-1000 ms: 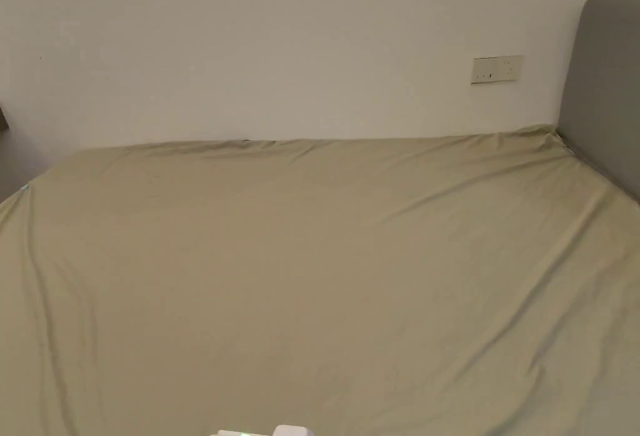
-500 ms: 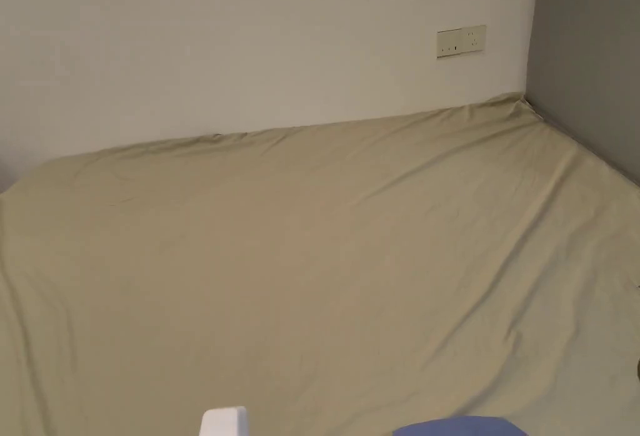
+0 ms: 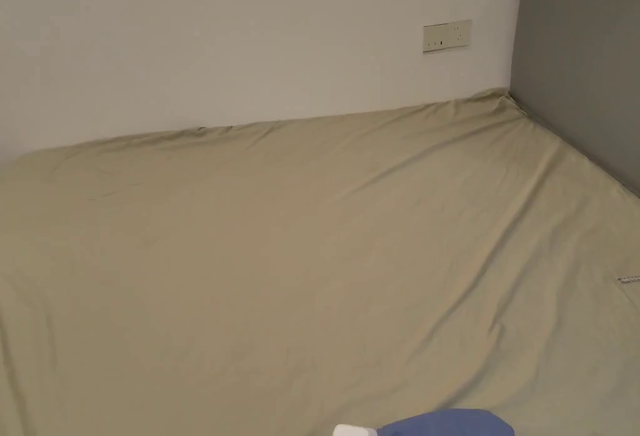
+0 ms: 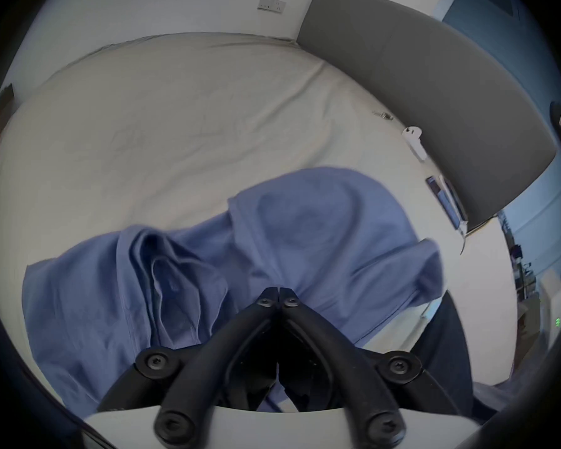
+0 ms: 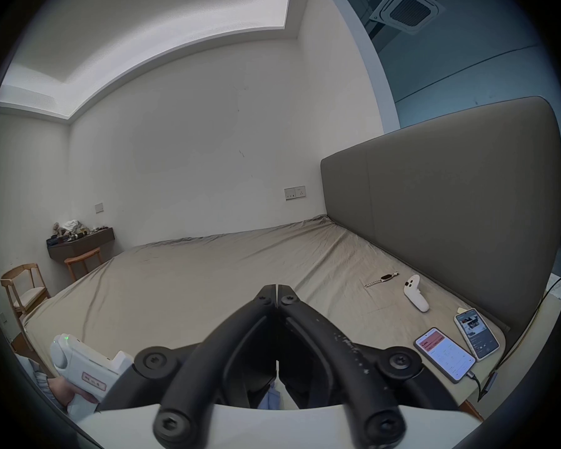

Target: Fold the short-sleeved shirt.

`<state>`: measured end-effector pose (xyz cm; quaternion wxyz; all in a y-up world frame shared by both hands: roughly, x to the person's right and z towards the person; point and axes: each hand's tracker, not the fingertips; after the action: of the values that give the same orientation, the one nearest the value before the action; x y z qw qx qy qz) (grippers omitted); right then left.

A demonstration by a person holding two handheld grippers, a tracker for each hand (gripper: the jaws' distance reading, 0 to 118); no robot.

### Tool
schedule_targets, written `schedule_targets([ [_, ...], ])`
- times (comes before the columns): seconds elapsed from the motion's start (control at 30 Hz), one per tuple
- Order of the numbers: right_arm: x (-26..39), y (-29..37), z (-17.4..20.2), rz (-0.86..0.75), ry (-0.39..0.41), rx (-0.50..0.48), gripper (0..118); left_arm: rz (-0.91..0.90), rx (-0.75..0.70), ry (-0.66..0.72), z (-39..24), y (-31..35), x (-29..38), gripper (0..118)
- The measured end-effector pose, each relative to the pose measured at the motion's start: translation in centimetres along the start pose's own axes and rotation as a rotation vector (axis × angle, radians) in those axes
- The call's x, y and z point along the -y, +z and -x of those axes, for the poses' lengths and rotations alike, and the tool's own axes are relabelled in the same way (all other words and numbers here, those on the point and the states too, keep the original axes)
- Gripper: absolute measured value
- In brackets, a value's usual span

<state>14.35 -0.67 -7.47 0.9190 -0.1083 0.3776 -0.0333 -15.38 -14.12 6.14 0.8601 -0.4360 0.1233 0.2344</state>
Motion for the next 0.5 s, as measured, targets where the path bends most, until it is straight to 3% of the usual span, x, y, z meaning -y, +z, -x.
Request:
schedule_targets([
  [0.1, -0.4, -0.1, 0.5, -0.006, 0.008, -0.008, 2, -0.100, 0.065, 0.046, 2.6, 3.5, -0.9, 0],
  [0.23, -0.3, -0.8, 1.6, -0.001, 0.021, -0.034, 2, -0.254, 0.291, 0.317, 11.1, 10.0, -0.6, 0],
  [0.27, -0.2, -0.9, 1.9, 0.002, 0.020, -0.039, 2, -0.279, 0.330, 0.362, 13.4, 10.8, -0.1, 6],
  [0.3, -0.1, -1.1, 2.2, 0.007, 0.016, -0.047, 2, -0.302, 0.383, 0.429, 16.3, 11.7, 0.9, 24],
  [0.33, 0.0, -1.3, 2.6, 0.013, 0.015, -0.055, 2, -0.320, 0.412, 0.494, 18.9, 12.5, 1.9, 50],
  [0.4, 0.3, -1.7, 3.3, 0.026, 0.019, -0.064, 2, -0.316, 0.456, 0.576, 23.6, 13.0, 4.3, 118],
  [0.47, 0.5, -2.1, 3.9, 0.043, 0.020, -0.078, 2, -0.288, 0.442, 0.657, 26.9, 12.5, 6.4, 118],
  [0.5, 0.5, -2.2, 4.2, 0.047, 0.025, -0.085, 2, -0.276, 0.364, 0.677, 28.5, 12.5, 7.7, 118],
])
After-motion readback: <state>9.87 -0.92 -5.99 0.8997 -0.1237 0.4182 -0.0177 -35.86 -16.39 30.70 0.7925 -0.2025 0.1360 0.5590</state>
